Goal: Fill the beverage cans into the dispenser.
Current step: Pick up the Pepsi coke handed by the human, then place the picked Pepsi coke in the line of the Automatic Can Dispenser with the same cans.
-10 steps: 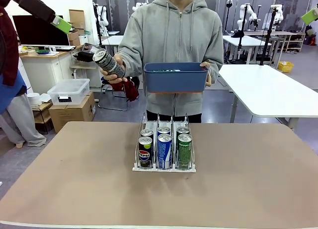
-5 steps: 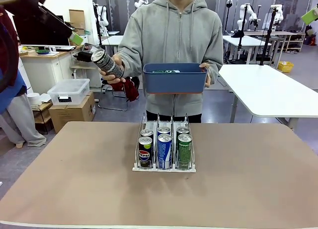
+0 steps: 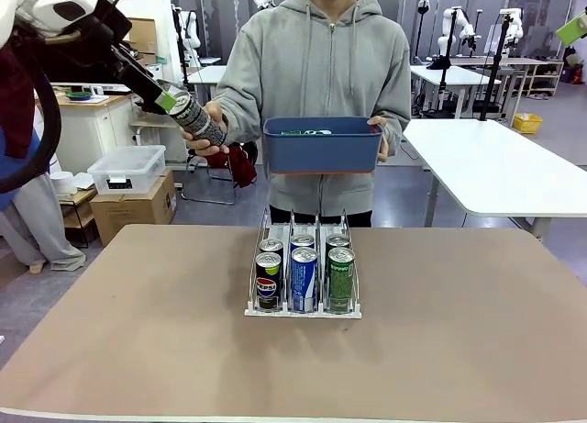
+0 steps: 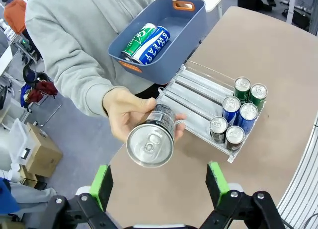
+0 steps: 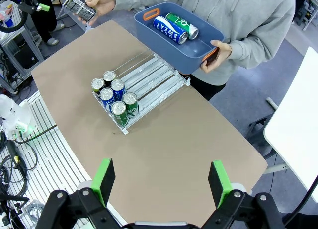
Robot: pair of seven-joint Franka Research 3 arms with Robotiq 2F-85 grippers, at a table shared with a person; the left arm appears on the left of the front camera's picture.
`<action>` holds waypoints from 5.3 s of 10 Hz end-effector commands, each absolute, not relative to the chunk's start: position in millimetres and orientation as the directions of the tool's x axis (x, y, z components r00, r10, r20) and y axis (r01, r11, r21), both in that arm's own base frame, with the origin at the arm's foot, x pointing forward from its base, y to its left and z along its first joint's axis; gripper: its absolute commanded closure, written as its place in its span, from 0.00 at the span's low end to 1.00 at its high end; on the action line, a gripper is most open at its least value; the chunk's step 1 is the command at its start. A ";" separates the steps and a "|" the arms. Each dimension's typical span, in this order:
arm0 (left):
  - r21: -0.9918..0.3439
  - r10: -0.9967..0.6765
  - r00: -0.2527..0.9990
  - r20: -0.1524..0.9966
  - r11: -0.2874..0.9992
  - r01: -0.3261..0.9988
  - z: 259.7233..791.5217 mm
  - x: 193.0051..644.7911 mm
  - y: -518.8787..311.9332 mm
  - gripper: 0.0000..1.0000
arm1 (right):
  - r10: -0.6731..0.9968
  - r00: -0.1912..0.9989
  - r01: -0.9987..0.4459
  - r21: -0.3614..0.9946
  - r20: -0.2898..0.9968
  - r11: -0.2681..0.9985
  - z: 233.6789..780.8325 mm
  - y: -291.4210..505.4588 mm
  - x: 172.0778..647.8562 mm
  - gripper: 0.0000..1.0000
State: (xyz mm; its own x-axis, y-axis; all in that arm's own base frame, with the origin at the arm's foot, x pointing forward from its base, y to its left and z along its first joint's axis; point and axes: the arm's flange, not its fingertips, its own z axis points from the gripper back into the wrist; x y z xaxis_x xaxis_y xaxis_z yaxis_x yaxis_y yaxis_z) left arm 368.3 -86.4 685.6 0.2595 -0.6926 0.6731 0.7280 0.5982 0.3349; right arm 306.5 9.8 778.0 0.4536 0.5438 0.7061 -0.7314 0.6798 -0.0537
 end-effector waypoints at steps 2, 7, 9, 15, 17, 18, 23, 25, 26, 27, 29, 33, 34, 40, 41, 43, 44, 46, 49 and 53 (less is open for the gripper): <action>0.343 -0.695 0.253 0.673 0.597 0.726 687.9 365.0 -84.4 0.00 | 0.545 0.452 -0.733 -0.055 0.706 0.678 778.0 10.2 306.1 0.00; 0.320 -0.678 0.265 0.685 0.607 0.727 678.4 393.2 -90.4 0.00 | 0.545 0.452 -0.733 -0.055 0.706 0.678 778.0 10.2 306.1 0.00; 0.323 -0.673 0.251 0.696 0.606 0.727 675.0 402.4 -88.8 0.00 | 0.545 0.452 -0.733 -0.055 0.706 0.678 778.0 10.2 306.1 0.00; 0.254 -0.619 0.278 0.734 0.630 0.734 647.1 428.9 -84.1 0.00 | 0.545 0.452 -0.733 -0.055 0.706 0.678 778.0 10.2 306.1 0.00; 0.254 -0.611 0.270 0.744 0.633 0.731 645.5 435.6 -84.5 0.00 | 0.545 0.452 -0.733 -0.055 0.706 0.678 778.0 10.2 306.1 0.00; 0.247 -0.609 0.278 0.743 0.635 0.732 644.1 437.0 -85.3 0.00 | 0.545 0.452 -0.733 -0.055 0.706 0.678 778.0 10.2 306.1 0.00; 0.241 -0.616 0.288 0.733 0.632 0.737 633.7 443.0 -87.0 0.00 | 0.545 0.452 -0.733 -0.055 0.706 0.678 778.0 10.2 306.1 0.00; 0.240 -0.624 0.314 0.715 0.642 0.728 637.2 436.8 -90.0 0.00 | 0.545 0.452 -0.733 -0.055 0.706 0.678 778.0 10.2 306.1 0.00; 0.240 -0.624 0.314 0.715 0.642 0.728 637.2 436.8 -90.0 0.00 | 0.545 0.452 -0.733 -0.055 0.706 0.678 778.0 10.2 306.1 0.00; 0.240 -0.624 0.314 0.715 0.642 0.728 637.2 436.8 -90.0 0.00 | 0.545 0.452 -0.733 -0.055 0.706 0.678 778.0 10.2 306.1 0.00; 0.242 -0.613 0.306 0.728 0.648 0.722 636.2 436.0 -91.3 0.58 | 0.545 0.452 -0.733 -0.055 0.706 0.678 778.0 10.2 306.1 0.00; 0.216 -0.597 0.338 0.728 0.667 0.713 638.7 435.7 -89.6 1.00 | 0.545 0.452 -0.733 -0.055 0.706 0.678 778.0 10.2 306.1 0.00; 0.207 -0.596 0.350 0.723 0.670 0.713 639.4 435.4 -87.6 0.98 | 0.545 0.452 -0.733 -0.055 0.706 0.678 778.0 10.2 306.1 0.00; 0.244 -0.633 0.346 0.692 0.656 0.714 641.7 434.5 -81.7 1.00 | 0.545 0.452 -0.733 -0.055 0.706 0.678 778.0 10.2 306.1 0.00; 0.249 -0.640 0.344 0.687 0.652 0.716 642.2 434.4 -81.6 1.00 | 0.545 0.452 -0.733 -0.055 0.706 0.678 778.0 10.2 306.1 0.00; 0.258 -0.650 0.341 0.679 0.646 0.718 643.8 433.3 -80.8 1.00 | 0.545 0.452 -0.733 -0.055 0.706 0.678 778.0 10.2 306.1 0.00; 0.258 -0.648 0.344 0.679 0.650 0.715 644.9 433.0 -82.2 1.00 | 0.545 0.452 -0.733 -0.055 0.706 0.678 778.0 10.2 306.1 0.00; 0.246 -0.634 0.337 0.696 0.651 0.718 638.9 435.4 -87.2 0.84 | 0.545 0.452 -0.733 -0.055 0.706 0.678 778.0 10.2 306.1 0.00; 0.246 -0.634 0.337 0.696 0.651 0.718 638.9 435.4 -87.2 0.84 | 0.545 0.452 -0.733 -0.055 0.706 0.678 778.0 10.2 306.1 0.00; 0.246 -0.634 0.337 0.696 0.651 0.718 638.9 435.4 -87.2 0.84 | 0.545 0.452 -0.733 -0.055 0.706 0.678 778.0 10.2 306.1 0.00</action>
State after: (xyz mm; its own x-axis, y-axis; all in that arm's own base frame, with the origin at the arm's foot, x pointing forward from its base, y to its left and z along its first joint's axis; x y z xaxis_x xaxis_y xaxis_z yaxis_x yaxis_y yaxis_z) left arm 435.3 -89.2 638.6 0.3354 -0.6399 0.6914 0.7215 0.6464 0.2482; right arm 306.5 9.8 778.0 0.4536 0.5438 0.7061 -0.7314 0.6798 -0.0537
